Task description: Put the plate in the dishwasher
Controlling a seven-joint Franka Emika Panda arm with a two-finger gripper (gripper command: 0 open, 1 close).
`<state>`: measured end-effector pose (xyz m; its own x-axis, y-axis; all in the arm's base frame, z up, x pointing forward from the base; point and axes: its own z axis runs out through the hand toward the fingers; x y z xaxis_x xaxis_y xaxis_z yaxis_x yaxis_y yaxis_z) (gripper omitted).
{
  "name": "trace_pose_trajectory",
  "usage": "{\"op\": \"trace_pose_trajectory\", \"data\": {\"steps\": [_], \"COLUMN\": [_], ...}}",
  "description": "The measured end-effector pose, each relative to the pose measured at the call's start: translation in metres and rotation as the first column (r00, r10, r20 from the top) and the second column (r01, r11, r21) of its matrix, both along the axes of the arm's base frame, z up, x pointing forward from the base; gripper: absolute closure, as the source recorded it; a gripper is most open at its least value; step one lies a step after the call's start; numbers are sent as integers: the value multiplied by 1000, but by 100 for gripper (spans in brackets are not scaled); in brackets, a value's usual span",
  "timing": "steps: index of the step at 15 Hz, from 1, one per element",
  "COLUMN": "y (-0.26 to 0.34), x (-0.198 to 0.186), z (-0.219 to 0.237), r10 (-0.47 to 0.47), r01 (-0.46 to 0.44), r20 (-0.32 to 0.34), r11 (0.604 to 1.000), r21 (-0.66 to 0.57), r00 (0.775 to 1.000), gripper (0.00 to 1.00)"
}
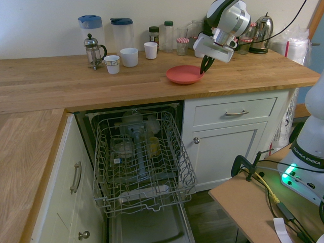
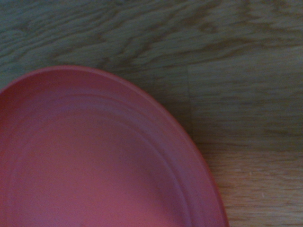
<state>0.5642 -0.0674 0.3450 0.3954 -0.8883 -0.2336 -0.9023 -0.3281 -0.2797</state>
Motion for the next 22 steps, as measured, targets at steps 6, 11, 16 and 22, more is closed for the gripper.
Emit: {"op": "trace_pose_trajectory", "data": {"steps": [6, 11, 16, 22], "y": [23, 128, 265, 393], "x": [-10, -16, -29, -45], "z": [91, 183, 211, 167], "r10": [80, 207, 403, 586], "r01": [-71, -163, -296, -420], "r20": [40, 50, -13, -180], "r11": [982, 878, 648, 305], "r21": [-176, -450, -701, -855], "r00": [996, 977, 915, 790], "gripper": [100, 100, 100, 100]}}
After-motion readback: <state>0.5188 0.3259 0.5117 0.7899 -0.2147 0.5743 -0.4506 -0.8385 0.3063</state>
